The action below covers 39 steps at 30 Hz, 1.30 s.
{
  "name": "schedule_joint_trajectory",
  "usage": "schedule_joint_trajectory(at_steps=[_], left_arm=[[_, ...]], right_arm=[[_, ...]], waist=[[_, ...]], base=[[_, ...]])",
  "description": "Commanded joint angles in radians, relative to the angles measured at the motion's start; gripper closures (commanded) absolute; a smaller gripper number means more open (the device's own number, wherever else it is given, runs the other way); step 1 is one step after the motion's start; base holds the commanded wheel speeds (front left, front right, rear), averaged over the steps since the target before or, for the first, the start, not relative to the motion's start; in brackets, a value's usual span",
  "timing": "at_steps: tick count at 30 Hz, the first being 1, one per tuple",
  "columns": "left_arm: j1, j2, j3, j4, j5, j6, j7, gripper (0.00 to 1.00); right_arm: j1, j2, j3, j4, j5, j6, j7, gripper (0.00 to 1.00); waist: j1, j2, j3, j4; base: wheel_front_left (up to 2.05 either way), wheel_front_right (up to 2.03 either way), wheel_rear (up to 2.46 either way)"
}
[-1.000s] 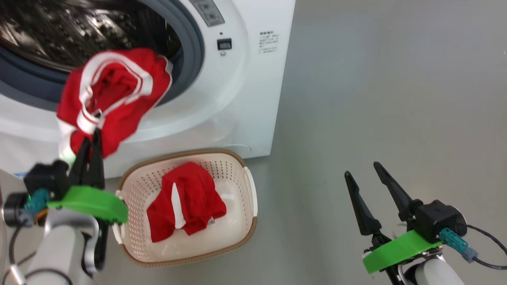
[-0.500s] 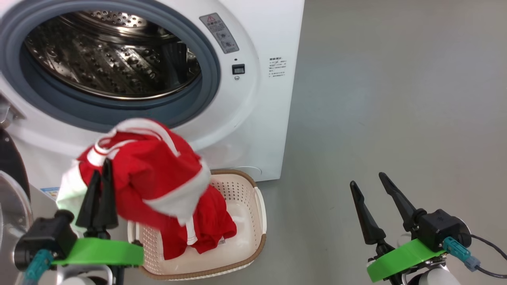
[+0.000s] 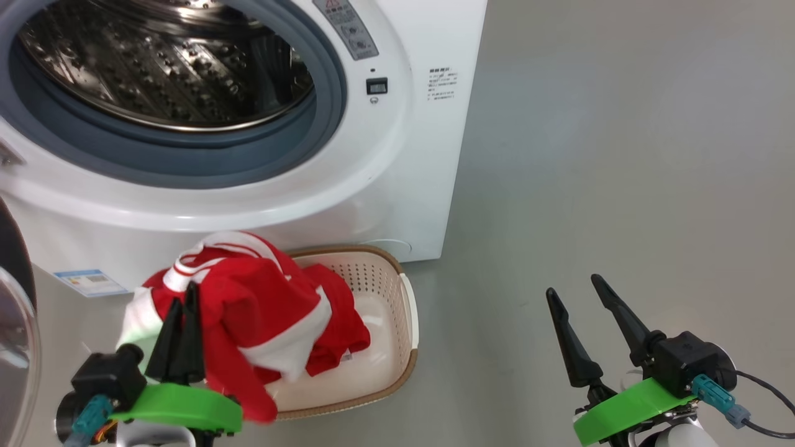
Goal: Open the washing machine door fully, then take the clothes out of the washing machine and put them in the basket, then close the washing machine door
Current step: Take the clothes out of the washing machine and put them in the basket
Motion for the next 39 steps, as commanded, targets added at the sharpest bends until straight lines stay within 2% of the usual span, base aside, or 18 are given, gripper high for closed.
schedule_joint_trajectory(at_steps=[1,8,13,19,23,28,39], left_arm=[[-0.057,0.005,0.042,0.007,-0.006,-0.017,-0.012,1.0],[-0.173,-0.025,0.054,0.219,-0.044,-0.076,-0.012,1.0],[-0.269,-0.041,0.068,0.38,-0.053,-0.08,-0.012,1.0],[-0.392,-0.058,0.049,0.598,-0.077,-0.117,-0.006,1.0],[-0.465,-0.064,0.041,0.733,-0.089,-0.126,0.004,1.0],[-0.544,-0.066,0.029,0.877,-0.096,-0.133,0.051,1.0],[-0.655,-0.049,0.003,1.021,-0.115,-0.183,0.154,1.0]], right_arm=[[-0.027,-0.001,0.024,-0.025,-0.007,0.005,-0.006,0.0],[-0.05,-0.001,0.019,-0.032,-0.02,0.005,-0.006,0.0],[-0.068,-0.001,0.025,-0.036,-0.028,0.005,-0.006,0.0],[-0.09,-0.001,0.029,-0.042,-0.032,0.005,-0.006,0.0],[-0.113,-0.001,0.038,-0.046,-0.029,0.005,-0.006,0.0],[-0.135,-0.001,0.047,-0.037,-0.025,0.005,-0.006,0.0],[-0.18,-0.001,0.075,-0.017,-0.007,0.005,-0.006,0.0]], waist=[[0.0,0.0,0.025,-0.002],[0.0,0.0,0.094,0.002],[0.0,0.0,0.148,-0.002],[0.0,0.0,0.223,-0.01],[0.0,0.0,0.271,-0.021],[0.0,0.0,0.318,-0.04],[0.0,0.0,0.403,-0.09]], base=[[0.0,0.0,0.0],[0.0,0.0,0.0],[0.0,0.0,0.0],[0.0,0.0,0.0],[0.0,0.0,0.0],[0.0,0.0,0.0],[0.0,0.0,0.0]])
